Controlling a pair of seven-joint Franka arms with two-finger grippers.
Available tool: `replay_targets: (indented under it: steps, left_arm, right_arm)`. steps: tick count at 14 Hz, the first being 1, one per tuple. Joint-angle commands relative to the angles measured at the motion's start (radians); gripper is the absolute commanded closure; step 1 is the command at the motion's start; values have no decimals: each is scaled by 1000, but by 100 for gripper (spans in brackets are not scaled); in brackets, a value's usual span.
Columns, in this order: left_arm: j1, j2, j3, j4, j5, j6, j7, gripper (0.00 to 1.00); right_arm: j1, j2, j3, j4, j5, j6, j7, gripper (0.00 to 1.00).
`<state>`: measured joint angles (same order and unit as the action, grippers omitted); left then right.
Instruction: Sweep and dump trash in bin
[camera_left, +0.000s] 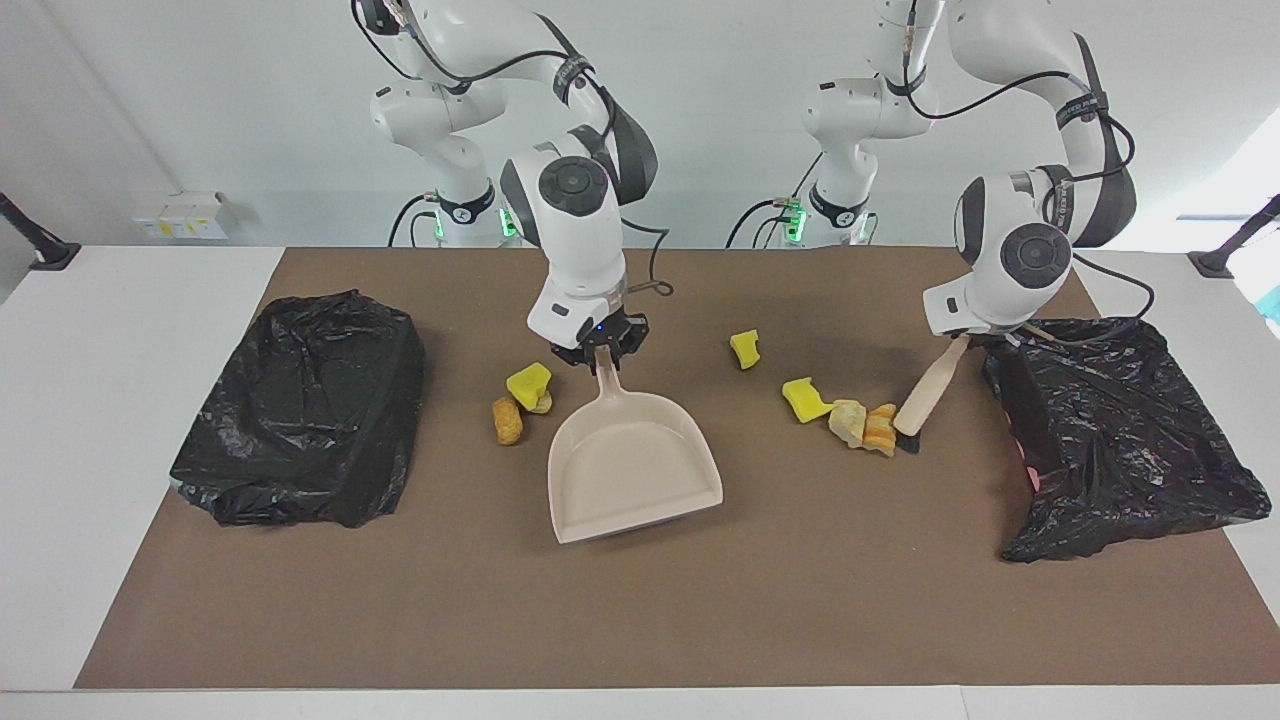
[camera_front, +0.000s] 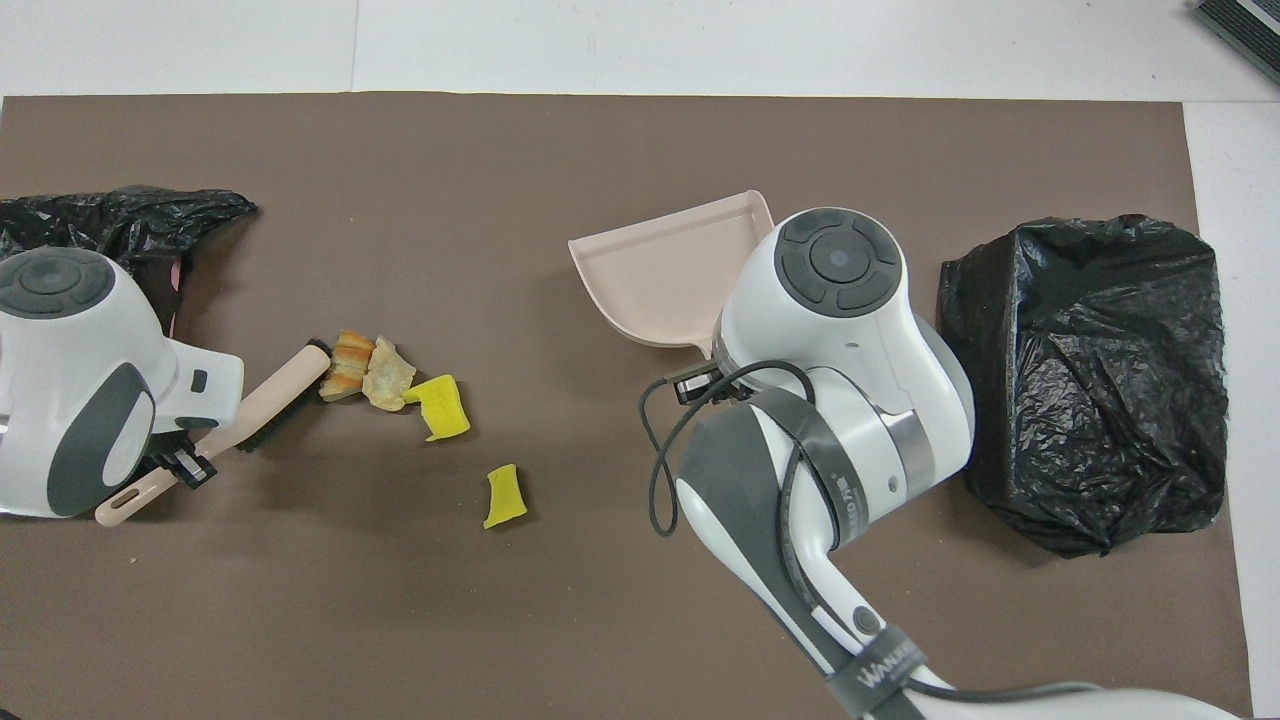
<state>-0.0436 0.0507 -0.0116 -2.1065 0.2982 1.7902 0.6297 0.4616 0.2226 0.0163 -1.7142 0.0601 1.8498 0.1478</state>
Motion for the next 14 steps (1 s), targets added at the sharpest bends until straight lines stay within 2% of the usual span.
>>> replay_targets:
  steps: [1,4,5,7,10,12,14]
  left_arm:
    - [-44,-63,7,-84,24,-2,-57,100]
    - [-126,-75,4,-99,19,-3,-206,100]
    - [-146,-81,4,-105,13,-5,-237,100]
    - [-191,-100,2,-134,-8,-2,-328,100]
    - [-208,-100,4,-124,-27,1,-400,100]
    - [-190,-83,10,-74,-28,11,-398,100]
    - [-136,-60,10,-64,-68,97,-406,100]
  right_arm:
    - [12,-123,7,-175,-26,-5,-192,100]
    - [52,-236,13,-351,-31,20,-385,100]
    - [90,-276,13,-414,-33,40,-393,100]
    - [110,-347,13,-533,-33,139,-424,100]
    - [134,-368,11,-564,-66,137,-600,100]
    - [118,-368,10,-571,-83,146,-700,100]
    - [115,-367,11,-571,-85,152,-721,100]
